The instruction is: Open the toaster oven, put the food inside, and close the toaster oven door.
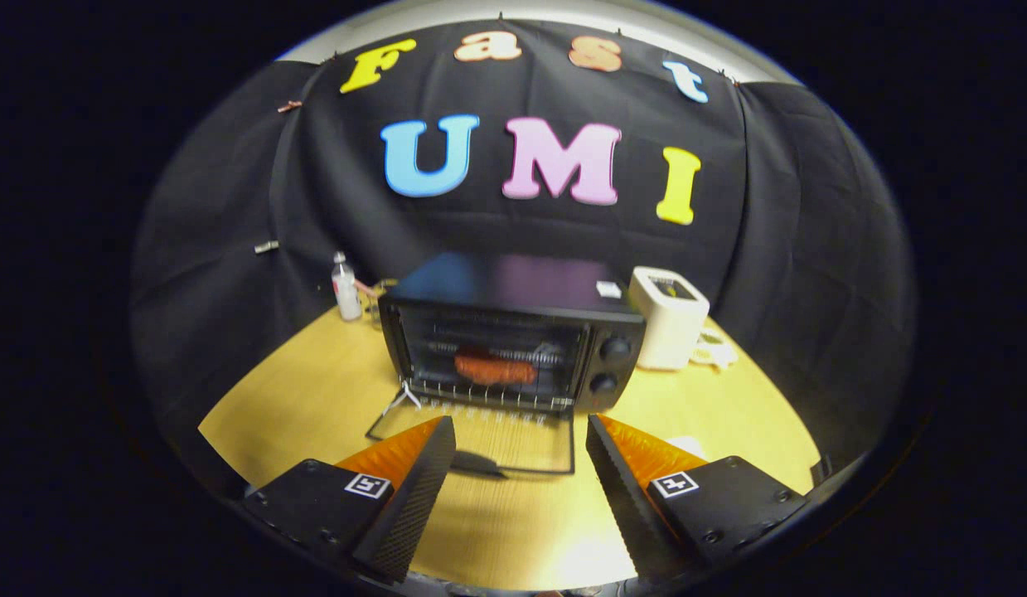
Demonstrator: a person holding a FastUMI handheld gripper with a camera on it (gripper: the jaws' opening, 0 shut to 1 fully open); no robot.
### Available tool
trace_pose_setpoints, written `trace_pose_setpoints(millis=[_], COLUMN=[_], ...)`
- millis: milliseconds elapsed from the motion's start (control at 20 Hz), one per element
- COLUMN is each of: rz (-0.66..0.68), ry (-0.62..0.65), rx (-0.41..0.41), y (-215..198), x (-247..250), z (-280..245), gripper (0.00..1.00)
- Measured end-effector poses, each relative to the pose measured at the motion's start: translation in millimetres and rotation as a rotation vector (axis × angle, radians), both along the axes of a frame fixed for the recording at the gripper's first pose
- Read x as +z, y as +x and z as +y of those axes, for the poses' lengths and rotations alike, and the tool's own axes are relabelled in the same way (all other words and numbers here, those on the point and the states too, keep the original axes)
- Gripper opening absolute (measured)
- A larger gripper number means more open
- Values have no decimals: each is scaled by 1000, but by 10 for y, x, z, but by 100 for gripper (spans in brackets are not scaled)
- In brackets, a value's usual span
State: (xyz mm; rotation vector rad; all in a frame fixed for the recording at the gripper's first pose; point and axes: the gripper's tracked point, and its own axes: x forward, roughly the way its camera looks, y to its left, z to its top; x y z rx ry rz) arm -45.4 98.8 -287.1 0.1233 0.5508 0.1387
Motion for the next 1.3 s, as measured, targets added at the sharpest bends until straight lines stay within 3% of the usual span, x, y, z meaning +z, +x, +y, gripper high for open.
trace_pose_setpoints(millis=[250, 500, 700, 1000, 1300], rz=[278, 333, 377, 363, 256], ry=[60, 3, -11, -21, -28], rx=[2, 16, -18, -40, -10], y=[-2, 99, 224, 305, 302], x=[-859, -1132, -1330, -1249, -753], z=[386, 623, 679, 667, 559], gripper=[98, 99, 99, 99, 100])
